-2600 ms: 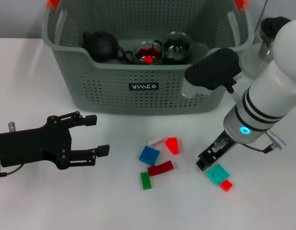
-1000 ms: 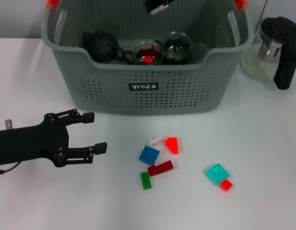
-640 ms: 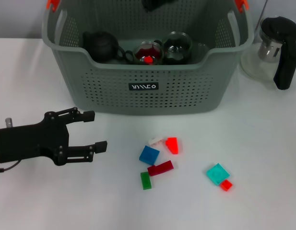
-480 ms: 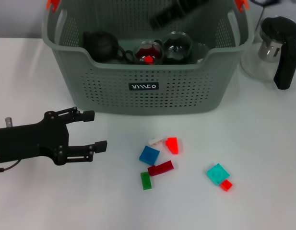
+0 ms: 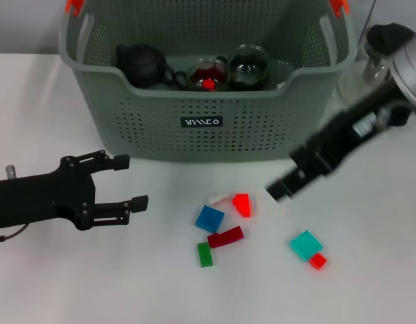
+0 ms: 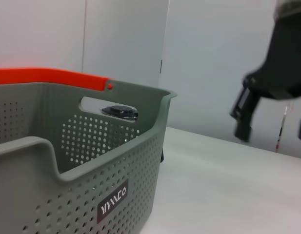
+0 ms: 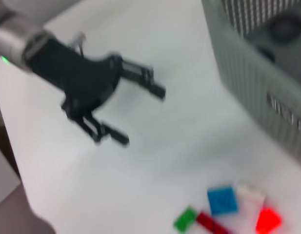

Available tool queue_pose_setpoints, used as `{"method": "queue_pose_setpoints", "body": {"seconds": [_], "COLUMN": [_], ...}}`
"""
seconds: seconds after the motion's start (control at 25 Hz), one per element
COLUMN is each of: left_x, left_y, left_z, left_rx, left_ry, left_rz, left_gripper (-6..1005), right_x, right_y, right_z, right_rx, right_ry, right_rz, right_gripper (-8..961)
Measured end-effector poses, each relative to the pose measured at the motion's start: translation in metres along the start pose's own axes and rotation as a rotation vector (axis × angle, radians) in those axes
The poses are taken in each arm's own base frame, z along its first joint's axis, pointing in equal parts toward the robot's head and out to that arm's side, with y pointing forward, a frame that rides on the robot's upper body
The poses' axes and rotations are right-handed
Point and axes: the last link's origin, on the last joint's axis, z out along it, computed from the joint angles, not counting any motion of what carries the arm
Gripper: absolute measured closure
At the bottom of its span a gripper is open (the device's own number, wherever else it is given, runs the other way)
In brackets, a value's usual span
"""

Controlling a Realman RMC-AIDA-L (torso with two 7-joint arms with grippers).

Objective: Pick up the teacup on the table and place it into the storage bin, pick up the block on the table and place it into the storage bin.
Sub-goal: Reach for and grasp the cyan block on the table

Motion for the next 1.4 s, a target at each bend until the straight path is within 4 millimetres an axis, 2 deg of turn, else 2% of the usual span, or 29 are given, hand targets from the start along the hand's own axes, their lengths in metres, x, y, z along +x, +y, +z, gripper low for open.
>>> {"method": "queue_pose_setpoints", "body": {"seconds": [0.16,0.4,0.92,1.4], "left_x": [0.001,0.002,-0.001,-0.003], "left_y": [0.0,-0.001,-0.002,-0.001], "left_z": [0.0,0.001,0.0,0.001], "left_rx": [0.0,0.0,0.014,0.016], "left_ry": [0.0,-0.001,-0.005,-0.005], "left_rz": [0.003,0.006,0.002,0.001], "left_gripper": [160,161,161,161], "right_x": [0.016,0.028,0.042,0.044], "right_y": [-0.008,-0.014,-0.022,-0.028], "right_z": [0.01,0.032,0.082,0.106], "right_rx": [0.026,0.072,0.17,0.239], "right_ry": [0.085,0.198,0.327,0.322], "right_rz": [0.086,0.151,0.189,0.204], "right_gripper": [27,30,36,39]}}
